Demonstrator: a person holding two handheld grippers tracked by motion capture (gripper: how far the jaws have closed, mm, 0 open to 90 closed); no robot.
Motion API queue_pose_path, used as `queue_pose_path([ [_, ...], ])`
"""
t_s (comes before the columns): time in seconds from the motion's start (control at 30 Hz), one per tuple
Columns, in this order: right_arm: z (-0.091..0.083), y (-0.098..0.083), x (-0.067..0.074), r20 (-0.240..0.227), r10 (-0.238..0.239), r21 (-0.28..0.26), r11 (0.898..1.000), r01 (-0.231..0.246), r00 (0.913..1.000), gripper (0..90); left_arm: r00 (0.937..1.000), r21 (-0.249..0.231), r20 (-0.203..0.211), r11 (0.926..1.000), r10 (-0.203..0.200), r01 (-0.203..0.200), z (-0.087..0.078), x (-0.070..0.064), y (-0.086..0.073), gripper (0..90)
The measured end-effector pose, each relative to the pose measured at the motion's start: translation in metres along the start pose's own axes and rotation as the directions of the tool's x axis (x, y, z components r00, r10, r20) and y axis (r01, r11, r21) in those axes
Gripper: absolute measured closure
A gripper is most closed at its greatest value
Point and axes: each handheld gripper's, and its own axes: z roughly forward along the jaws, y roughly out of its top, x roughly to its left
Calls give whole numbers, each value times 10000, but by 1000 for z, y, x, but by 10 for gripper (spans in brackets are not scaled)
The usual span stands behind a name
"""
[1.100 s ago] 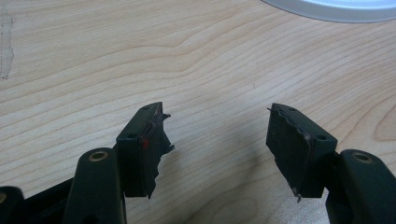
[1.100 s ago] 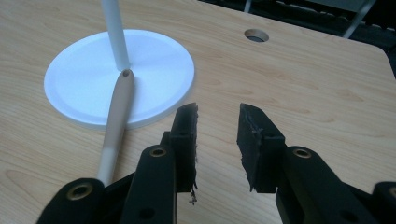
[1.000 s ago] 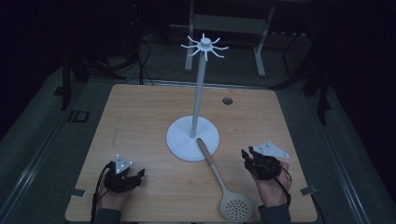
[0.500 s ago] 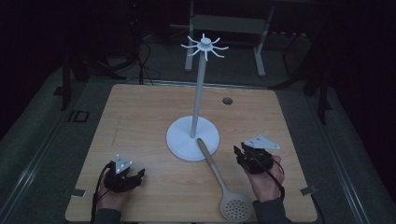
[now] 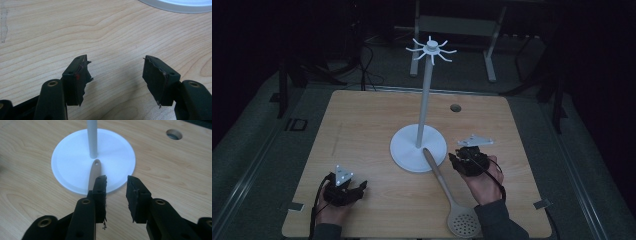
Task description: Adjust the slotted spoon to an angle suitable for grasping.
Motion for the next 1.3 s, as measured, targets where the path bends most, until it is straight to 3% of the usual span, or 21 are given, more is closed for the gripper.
queue_pose_path([
  [0.33, 14, 8, 0, -423, 27, 609, 9981, -1, 9991, 680, 10000, 26, 6, 10000, -1, 1, 0, 0, 0, 375],
  [0.7, 28, 6, -1, -576, 98, 1105, 9939, -34, 9983, 713, 10000, 18, 1, 10000, 8, -8, 0, 0, 0, 375],
  [1.3, 54, -2, 2, -996, 278, 2297, 9732, -42, 9946, 712, 10000, -46, -20, 10000, -19, 19, -1, 1, 0, 375],
])
